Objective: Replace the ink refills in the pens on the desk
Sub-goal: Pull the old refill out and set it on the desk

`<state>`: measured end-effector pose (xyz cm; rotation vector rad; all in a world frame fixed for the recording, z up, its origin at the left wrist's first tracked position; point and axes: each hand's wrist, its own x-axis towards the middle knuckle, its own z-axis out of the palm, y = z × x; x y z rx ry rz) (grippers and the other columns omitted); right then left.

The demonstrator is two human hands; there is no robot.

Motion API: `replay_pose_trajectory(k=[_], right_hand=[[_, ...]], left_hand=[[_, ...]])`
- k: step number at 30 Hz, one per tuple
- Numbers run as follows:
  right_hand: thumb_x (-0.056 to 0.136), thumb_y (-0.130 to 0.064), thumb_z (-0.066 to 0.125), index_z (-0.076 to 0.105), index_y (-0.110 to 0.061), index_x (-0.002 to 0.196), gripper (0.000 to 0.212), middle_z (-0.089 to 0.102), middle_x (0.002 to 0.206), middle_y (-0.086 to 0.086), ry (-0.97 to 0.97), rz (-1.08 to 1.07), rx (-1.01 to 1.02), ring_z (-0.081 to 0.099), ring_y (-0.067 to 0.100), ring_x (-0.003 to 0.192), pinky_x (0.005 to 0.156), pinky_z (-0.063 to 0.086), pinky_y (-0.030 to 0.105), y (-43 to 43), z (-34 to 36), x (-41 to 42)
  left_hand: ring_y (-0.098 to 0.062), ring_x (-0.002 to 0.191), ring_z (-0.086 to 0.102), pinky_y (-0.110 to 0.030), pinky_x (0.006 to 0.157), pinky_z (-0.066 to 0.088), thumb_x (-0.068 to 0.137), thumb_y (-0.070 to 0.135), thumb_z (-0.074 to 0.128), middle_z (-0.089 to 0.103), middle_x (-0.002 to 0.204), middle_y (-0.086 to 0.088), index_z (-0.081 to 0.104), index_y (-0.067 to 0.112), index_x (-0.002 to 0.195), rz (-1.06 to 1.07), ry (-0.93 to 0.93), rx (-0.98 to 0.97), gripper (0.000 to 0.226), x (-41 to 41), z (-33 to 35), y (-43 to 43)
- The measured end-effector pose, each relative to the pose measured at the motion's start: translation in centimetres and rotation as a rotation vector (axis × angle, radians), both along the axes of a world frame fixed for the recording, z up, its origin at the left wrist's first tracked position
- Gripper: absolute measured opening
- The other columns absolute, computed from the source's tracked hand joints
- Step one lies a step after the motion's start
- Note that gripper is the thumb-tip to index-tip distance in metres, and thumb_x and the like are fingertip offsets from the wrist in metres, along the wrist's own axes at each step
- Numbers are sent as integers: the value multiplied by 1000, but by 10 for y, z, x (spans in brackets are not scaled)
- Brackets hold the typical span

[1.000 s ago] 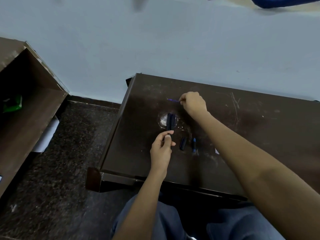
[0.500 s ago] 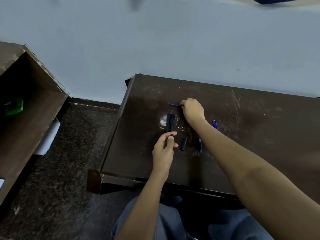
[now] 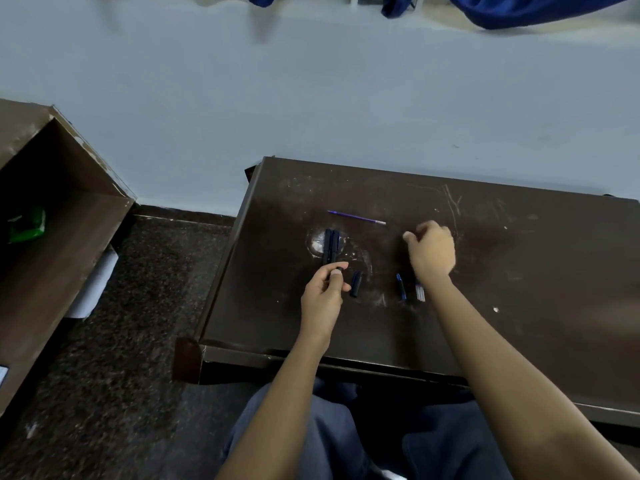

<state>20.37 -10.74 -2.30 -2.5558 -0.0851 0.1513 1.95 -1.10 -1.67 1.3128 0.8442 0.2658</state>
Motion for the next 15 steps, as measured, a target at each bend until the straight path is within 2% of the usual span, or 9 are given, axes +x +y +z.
replay_pose_trajectory(k=[3, 5, 9, 12, 15], right_hand=[[84, -39, 67, 64, -8, 102, 36, 61, 113, 17, 171, -89, -35, 60, 39, 101, 85, 52, 48, -24, 3, 0], [84, -38, 68, 65, -9, 97, 32, 64, 109, 16, 176, -94, -28, 62, 38, 99, 83, 54, 46, -32, 5, -4], [79, -32, 74, 64, -15, 76, 20, 69, 100, 15, 206, 41, -84, 66, 37, 93, 79, 55, 42, -32, 8, -21], [80, -29, 75, 69, -8, 92, 25, 68, 102, 15, 237, 138, -181, 66, 37, 95, 80, 56, 43, -29, 5, -36], [83, -24, 72, 63, -4, 105, 31, 65, 107, 16, 232, 179, -254, 64, 37, 98, 81, 56, 45, -27, 4, -42]], left_hand=[[-1, 52, 43, -17, 49, 37, 98, 27, 46, 60, 65, 14, 66, 29, 109, -4, 19, 2, 23, 1, 5, -3], [-1, 53, 44, -18, 52, 37, 98, 26, 46, 60, 68, 13, 66, 28, 110, -10, 30, 1, 23, 2, 7, -5], [-2, 53, 43, -16, 50, 36, 98, 25, 46, 59, 70, 11, 66, 25, 108, -6, 34, -8, 23, 3, 12, -8], [-2, 52, 43, -15, 48, 36, 98, 24, 46, 59, 69, 10, 66, 24, 106, -5, 32, -3, 22, 2, 14, -9], [-2, 50, 42, -14, 47, 36, 98, 24, 45, 59, 69, 10, 66, 23, 105, -1, 31, -1, 22, 2, 16, -9]])
